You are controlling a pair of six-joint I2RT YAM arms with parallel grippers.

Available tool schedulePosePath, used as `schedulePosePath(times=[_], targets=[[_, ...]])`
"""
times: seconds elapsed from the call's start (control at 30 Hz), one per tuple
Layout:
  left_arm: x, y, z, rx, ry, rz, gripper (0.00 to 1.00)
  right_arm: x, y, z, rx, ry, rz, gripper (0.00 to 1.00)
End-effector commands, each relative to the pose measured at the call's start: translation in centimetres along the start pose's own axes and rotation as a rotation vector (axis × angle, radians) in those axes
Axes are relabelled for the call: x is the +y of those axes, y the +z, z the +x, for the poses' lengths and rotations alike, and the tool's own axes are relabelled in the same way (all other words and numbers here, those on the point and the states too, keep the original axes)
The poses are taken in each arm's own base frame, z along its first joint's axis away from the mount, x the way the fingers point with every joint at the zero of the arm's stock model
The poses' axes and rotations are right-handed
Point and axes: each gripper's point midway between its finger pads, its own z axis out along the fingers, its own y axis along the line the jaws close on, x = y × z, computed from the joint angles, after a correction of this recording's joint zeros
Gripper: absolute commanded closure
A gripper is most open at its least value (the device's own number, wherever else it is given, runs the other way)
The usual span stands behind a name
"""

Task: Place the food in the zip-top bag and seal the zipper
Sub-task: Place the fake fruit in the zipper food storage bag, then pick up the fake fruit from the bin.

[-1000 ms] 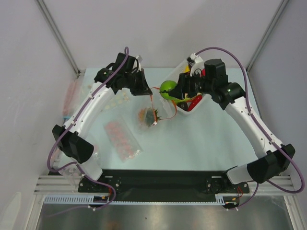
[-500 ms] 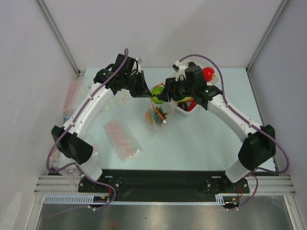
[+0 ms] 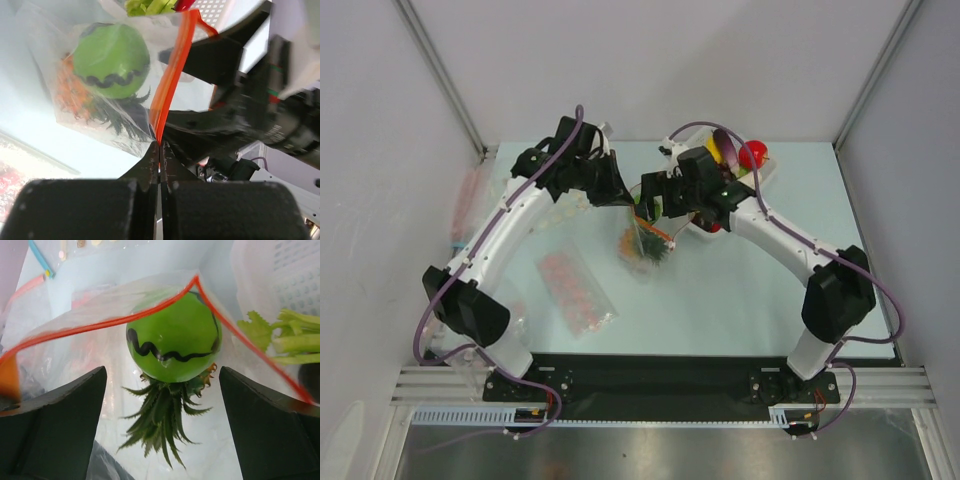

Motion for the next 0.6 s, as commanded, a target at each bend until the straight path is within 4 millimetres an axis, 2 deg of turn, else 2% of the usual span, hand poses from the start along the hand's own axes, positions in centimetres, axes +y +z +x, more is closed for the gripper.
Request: schedulePosePath(times=[0.0,0.03,0.13,0.23,0.27,0.33,0.4,0.47,0.57], targets=[[-1.0,-2.6,-1.3,-0.075,0.005,0.064,1.0,1.7,-5.5,-5.4,-0.159,-0.053,0.004,0.02],[-0.8,-2.7,-1.5,-0.081,0.004,0.063,1.0,1.6,-6.2,-5.2,-0.153,-0.052,0.009,0.03],[-0.5,-3.1,-1.8,-0.096,0.014,0.055,1.0,1.1,-9.0,-6.6,-0.196,-0.034,0.018,0.07],[-0.5,-3.3,-1.7,-0.097,0.024,0.057,1.0,-0.3,-10.9,-8.0,-0.225,0.008,0.051,0.13],[-0.5,-3.4,-1.7,-0.1,0.026,0.058,1.0,-1.1,-11.6,-9.0,-0.248,0.024,0.073,0.14],[-0.5,-3.6,-1.6,-0.109,0.03,0.063,1.0,-2.6,-11.9,-9.0,-0.234,0.062,0.126,0.14],[-0.5,-3.6,-1.5,-0.12,0.03,0.074,1.0,-4.4,-12.5,-10.1,-0.256,0.099,0.207,0.1],[-0.3,-3.4,-1.2,-0.12,0.025,0.082,1.0,-6.2,-12.5,-9.9,-0.245,0.13,0.286,0.07],[-0.2,-3.5,-1.0,-0.13,0.033,0.085,1.0,-9.2,-12.9,-10.6,-0.276,0.153,0.402,0.07]])
